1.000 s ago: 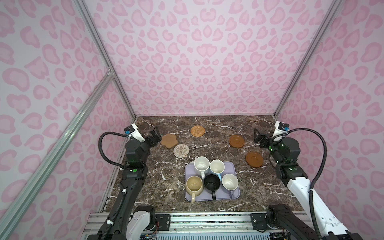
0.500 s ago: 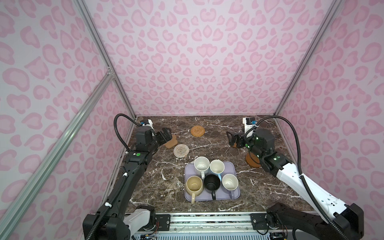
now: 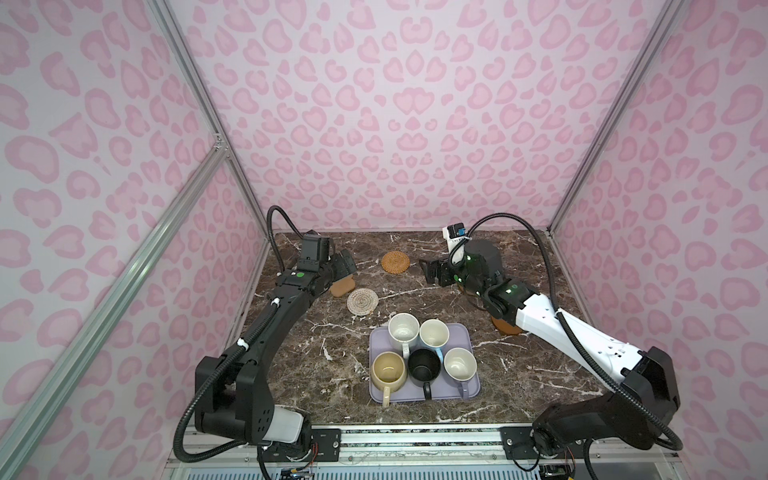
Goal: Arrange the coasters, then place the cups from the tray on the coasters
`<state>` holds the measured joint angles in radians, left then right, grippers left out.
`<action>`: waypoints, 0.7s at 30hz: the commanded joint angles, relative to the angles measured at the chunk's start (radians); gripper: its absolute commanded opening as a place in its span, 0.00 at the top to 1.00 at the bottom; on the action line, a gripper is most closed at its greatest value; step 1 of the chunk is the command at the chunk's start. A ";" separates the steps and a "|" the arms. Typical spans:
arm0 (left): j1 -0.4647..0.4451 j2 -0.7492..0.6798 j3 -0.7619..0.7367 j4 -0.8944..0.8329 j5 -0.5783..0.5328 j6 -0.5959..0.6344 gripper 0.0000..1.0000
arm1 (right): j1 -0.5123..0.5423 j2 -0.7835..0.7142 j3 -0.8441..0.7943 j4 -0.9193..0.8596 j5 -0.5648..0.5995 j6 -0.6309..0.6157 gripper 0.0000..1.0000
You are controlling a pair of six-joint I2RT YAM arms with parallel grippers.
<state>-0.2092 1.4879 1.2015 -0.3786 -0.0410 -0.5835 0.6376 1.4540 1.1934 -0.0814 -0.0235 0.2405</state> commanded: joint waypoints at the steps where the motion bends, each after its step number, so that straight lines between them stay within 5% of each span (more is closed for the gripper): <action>1: 0.001 0.069 0.059 -0.053 -0.062 0.016 0.03 | 0.021 0.042 0.021 0.002 -0.017 0.003 0.02; 21: 0.011 0.552 0.395 -0.275 -0.195 0.024 0.03 | 0.108 0.340 0.262 -0.128 -0.046 0.026 0.02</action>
<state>-0.1978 2.0041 1.5604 -0.5812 -0.1875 -0.5735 0.7444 1.7802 1.4506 -0.1951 -0.0513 0.2546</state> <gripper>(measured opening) 0.972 0.977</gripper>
